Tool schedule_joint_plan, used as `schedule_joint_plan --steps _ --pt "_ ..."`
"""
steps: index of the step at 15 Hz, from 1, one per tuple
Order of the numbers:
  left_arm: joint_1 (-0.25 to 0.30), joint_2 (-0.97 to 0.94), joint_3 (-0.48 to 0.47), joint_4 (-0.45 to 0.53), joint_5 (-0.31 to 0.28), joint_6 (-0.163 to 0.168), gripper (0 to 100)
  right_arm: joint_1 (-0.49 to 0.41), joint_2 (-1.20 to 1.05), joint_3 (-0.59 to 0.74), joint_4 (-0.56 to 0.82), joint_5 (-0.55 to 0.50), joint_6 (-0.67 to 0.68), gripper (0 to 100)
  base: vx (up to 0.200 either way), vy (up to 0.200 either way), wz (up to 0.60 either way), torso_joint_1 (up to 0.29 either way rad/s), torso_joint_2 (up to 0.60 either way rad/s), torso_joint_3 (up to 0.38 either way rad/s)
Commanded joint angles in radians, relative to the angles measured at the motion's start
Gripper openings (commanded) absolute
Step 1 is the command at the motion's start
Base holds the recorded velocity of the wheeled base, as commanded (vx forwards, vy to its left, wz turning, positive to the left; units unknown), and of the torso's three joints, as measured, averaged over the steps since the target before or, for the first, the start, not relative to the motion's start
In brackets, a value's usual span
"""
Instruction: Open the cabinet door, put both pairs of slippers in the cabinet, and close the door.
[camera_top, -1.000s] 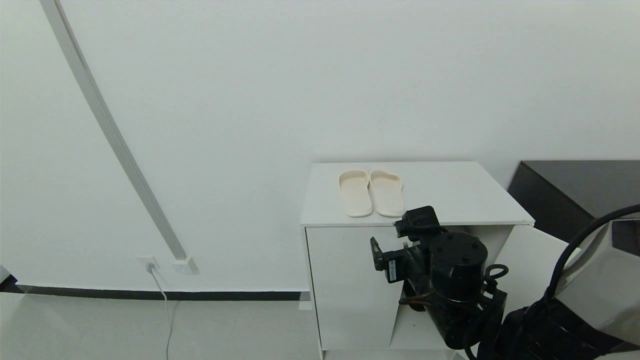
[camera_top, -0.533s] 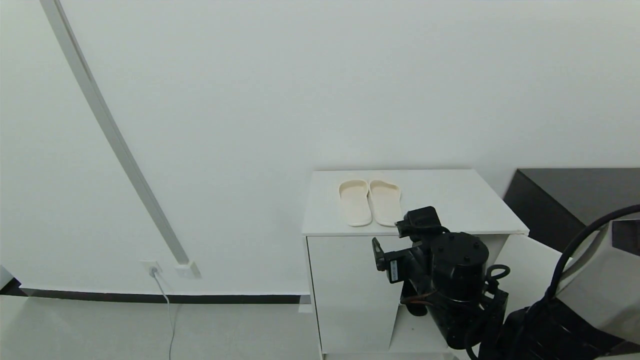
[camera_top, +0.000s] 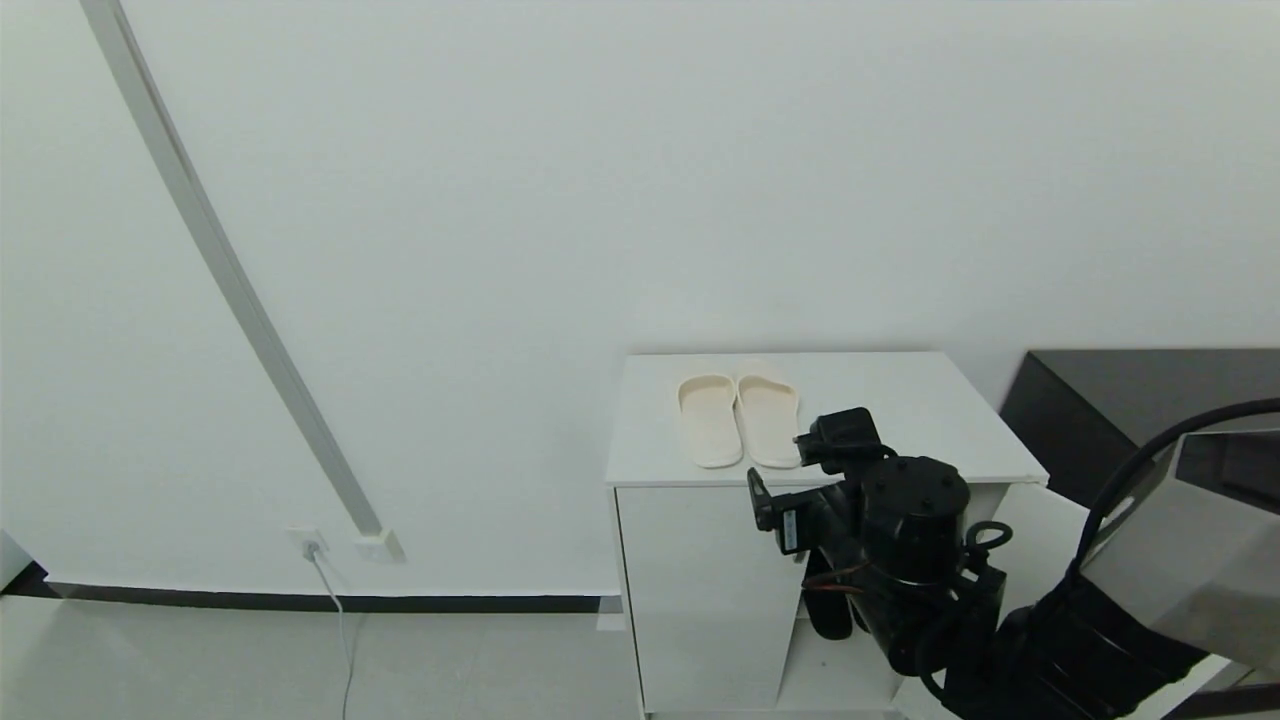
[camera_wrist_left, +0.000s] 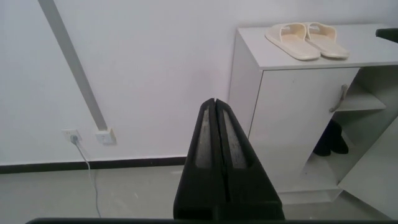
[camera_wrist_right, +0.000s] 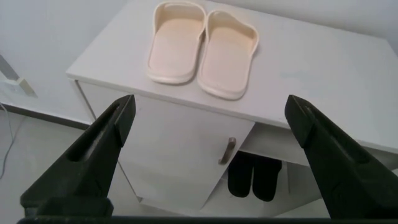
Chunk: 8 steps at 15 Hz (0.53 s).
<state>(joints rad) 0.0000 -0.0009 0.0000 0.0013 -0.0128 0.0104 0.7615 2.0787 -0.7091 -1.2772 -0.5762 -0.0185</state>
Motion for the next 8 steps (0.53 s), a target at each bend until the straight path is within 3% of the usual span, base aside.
schedule_joint_plan --steps 1,2,5,8 --pt "-0.002 0.001 0.000 -0.001 -0.001 -0.001 0 -0.016 0.012 -0.073 0.084 0.006 0.023 100 0.000 0.000 0.00 0.100 -0.22 -0.110" --pt "0.000 0.001 -0.002 0.000 -0.003 0.000 0 -0.014 0.009 -0.095 0.124 0.006 0.042 100 0.200 0.000 0.00 0.022 -0.08 -0.022" --pt "0.000 0.001 -0.002 0.000 -0.004 0.005 0 -0.008 -0.029 -0.268 0.487 0.007 0.209 100 0.200 0.000 0.00 0.002 0.00 -0.001" --pt "0.000 0.002 -0.002 0.000 -0.004 0.005 0 0.007 -0.026 -0.311 0.595 0.012 0.282 100 0.200 0.000 0.00 0.004 -0.01 0.004"
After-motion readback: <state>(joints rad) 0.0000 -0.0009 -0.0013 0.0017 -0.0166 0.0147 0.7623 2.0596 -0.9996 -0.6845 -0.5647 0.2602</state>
